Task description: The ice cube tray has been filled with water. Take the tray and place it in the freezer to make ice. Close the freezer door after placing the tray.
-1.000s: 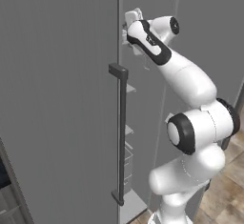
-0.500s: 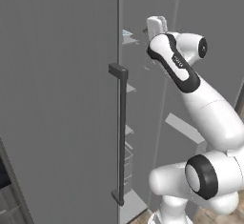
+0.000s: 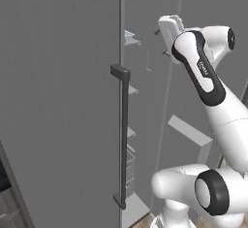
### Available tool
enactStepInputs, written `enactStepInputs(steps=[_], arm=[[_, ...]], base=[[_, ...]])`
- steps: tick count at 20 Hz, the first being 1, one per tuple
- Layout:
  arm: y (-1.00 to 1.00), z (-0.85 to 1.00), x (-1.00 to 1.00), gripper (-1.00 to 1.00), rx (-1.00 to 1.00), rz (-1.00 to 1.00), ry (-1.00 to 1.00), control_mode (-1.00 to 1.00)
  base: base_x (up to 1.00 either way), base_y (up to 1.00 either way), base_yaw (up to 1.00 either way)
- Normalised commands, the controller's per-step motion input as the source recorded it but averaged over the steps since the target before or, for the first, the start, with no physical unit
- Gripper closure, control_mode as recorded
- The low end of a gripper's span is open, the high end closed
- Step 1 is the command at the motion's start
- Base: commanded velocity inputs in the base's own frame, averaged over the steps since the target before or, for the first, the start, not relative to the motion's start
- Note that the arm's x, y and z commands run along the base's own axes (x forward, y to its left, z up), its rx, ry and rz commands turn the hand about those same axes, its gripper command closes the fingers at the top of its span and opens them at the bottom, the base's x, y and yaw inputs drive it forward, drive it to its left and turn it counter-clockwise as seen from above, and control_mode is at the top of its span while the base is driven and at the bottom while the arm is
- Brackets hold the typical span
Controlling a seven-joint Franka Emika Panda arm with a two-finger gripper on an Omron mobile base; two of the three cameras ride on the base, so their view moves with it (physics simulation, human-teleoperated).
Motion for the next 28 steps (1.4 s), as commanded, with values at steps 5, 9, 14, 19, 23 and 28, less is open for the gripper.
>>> enactStepInputs(steps=[5,9,14,19,23,28], arm=[[0.03,-0.03,-0.59,-1.0,-0.43,0.2,-0.02,-1.0],[0.41,-0.29,-0.89,-1.0,-0.46,0.12,-0.23,-1.0],[0.23,-0.24,-0.74,-1.0,-0.36,0.02,-0.27,-1.0],[0.02,-0.04,-0.56,-1.0,-0.22,0.0,-0.14,-1.0],[-0.18,0.0,-0.42,-1.0,-0.03,0.02,0.0,-1.0],[-0.08,0.0,-0.18,-1.0,0.0,0.01,0.0,1.0]], base=[[0.0,0.0,0.0],[0.0,0.0,0.0],[0.0,0.0,0.0],[0.0,0.0,0.0],[0.0,0.0,0.0],[-0.31,-0.02,0.0]])
